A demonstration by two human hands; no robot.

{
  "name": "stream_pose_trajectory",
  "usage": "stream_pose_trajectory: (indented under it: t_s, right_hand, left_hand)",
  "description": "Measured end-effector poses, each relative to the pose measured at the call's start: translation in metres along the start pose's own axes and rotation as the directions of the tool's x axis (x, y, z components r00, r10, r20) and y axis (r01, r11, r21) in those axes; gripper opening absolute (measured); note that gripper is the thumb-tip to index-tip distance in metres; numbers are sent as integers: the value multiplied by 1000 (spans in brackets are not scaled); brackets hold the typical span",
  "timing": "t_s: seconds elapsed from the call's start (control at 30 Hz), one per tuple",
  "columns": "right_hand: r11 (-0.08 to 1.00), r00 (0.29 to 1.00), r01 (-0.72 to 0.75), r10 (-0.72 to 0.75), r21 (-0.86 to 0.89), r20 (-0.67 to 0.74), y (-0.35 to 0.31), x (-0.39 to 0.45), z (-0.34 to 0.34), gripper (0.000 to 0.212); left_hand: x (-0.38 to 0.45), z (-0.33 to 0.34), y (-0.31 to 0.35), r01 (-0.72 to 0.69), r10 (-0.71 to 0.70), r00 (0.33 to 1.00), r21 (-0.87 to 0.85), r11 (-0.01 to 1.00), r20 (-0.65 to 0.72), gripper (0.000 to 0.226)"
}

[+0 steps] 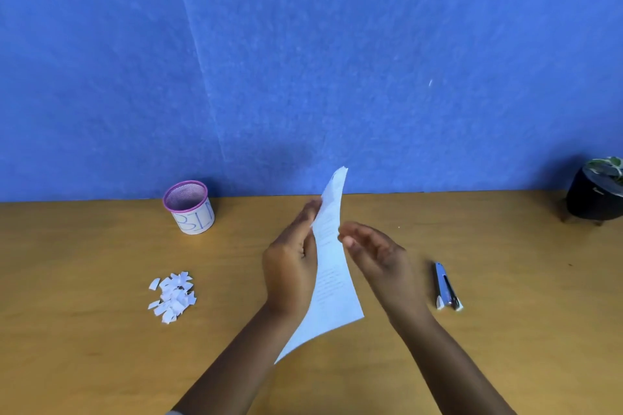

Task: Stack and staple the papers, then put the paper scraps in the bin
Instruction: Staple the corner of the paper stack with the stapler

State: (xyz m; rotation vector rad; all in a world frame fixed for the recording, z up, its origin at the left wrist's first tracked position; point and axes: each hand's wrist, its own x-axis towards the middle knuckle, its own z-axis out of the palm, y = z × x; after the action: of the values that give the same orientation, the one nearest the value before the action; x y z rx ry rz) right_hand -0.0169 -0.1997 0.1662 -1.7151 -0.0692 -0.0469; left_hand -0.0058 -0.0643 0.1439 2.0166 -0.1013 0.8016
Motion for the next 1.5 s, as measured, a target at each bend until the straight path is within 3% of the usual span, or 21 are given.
stream_pose_trajectory:
  t_s: [0.13, 0.23, 0.3, 0.4, 0.57, 0.83, 0.93, 1.03, 1.13, 1.2, 1.5]
  right_hand:
    - [970, 1000, 15, -19, 245, 12, -21, 7, 18, 19]
    - [948, 995, -38, 67, 317, -81, -22, 12, 23, 15]
    - [938, 980, -88, 142, 334, -140, -18, 15, 21, 20]
    - [867, 960, -194, 263, 460, -91, -18, 18, 12, 26]
    - [725, 953, -301, 254, 619, 166, -26, 17, 1, 33]
    - [579, 910, -415, 250, 702, 332, -36, 20, -9, 32]
    - [611, 899, -434, 244, 661, 365, -36, 22, -10, 31]
    - [763, 888, -424, 245, 487, 389, -36, 23, -16, 33]
    - [870, 865, -407, 271, 277, 422, -40, 25, -24, 36]
    - [876, 865, -410, 286, 254, 412, -42, 26, -25, 35]
    - [858, 898, -417, 338, 299, 282, -35, 26, -16, 34]
  left_hand:
    - [-3, 8, 14, -98, 91, 992, 87, 991, 84, 43]
    - [-5, 12, 16, -168, 138, 977, 192, 967, 160, 44]
    - [-7, 13, 11, -184, 146, 962, 149, 972, 230, 47]
    - [-6, 7, 7, -23, 41, 932, -53, 998, 360, 52]
    - [12, 3, 13, 108, -60, 969, -191, 976, 240, 44]
    - [19, 5, 38, 313, -227, 941, -392, 865, 251, 46]
    - [19, 2, 42, 216, -146, 966, -361, 907, 213, 54]
    - [23, 0, 41, 85, -38, 978, -230, 969, 204, 55]
    - [30, -4, 39, 122, -58, 955, -205, 971, 291, 32]
    - [34, -5, 37, 173, -107, 939, -177, 969, 328, 13]
    - [33, 3, 27, 218, -163, 953, -200, 955, 256, 23]
